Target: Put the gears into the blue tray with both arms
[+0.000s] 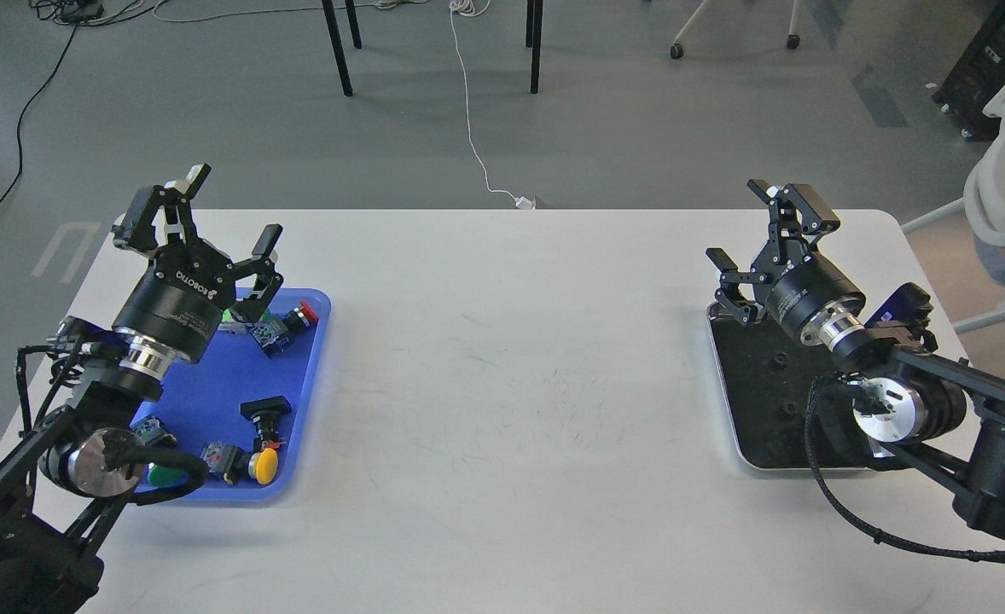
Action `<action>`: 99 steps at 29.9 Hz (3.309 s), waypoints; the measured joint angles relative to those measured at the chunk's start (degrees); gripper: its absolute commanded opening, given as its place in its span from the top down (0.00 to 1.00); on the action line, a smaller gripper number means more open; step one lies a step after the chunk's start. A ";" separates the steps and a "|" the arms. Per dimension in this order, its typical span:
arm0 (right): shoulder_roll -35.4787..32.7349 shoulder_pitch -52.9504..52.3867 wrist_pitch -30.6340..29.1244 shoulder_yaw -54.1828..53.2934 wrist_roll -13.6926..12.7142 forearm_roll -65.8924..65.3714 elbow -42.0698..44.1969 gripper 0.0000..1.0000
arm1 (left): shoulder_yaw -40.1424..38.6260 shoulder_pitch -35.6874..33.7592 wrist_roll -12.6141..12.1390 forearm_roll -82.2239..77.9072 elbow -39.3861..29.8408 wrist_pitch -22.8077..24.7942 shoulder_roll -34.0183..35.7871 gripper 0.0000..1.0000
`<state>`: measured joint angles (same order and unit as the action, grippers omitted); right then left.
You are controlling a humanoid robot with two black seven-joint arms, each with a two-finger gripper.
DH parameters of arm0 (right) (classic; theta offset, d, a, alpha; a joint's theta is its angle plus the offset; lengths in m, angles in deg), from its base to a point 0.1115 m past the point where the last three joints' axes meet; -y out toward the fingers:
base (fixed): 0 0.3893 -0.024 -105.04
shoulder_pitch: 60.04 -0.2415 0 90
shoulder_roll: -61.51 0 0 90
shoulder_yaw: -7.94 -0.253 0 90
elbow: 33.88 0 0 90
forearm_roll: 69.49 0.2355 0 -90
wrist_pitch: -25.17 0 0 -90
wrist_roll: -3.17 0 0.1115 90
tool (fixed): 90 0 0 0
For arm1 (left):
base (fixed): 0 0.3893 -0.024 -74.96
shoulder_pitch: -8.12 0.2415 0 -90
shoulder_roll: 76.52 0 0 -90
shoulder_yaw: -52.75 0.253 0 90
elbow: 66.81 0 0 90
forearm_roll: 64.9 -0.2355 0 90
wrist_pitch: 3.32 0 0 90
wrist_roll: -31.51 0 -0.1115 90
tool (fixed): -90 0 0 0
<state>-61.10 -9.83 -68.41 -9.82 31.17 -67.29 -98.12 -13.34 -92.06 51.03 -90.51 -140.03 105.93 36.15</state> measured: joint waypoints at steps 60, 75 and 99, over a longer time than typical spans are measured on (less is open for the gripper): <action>-16.06 -45.88 -13.30 51.32 0.00 -76.39 -2.34 0.01 | 0.88 0.15 0.61 0.17 -1.09 -0.35 2.54 0.02; 2.04 -47.59 -12.62 69.88 -0.01 -77.76 11.38 0.07 | 0.95 0.16 0.61 0.03 -1.32 -0.53 1.84 0.02; 7.38 -36.75 -5.75 70.64 0.00 -71.08 21.64 0.32 | 1.06 0.13 0.52 -1.25 -1.32 -0.60 0.87 0.02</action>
<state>-53.72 -46.58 -74.16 60.82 31.17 -138.37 -76.48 -12.28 -91.93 51.55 -91.76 -141.35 105.33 37.03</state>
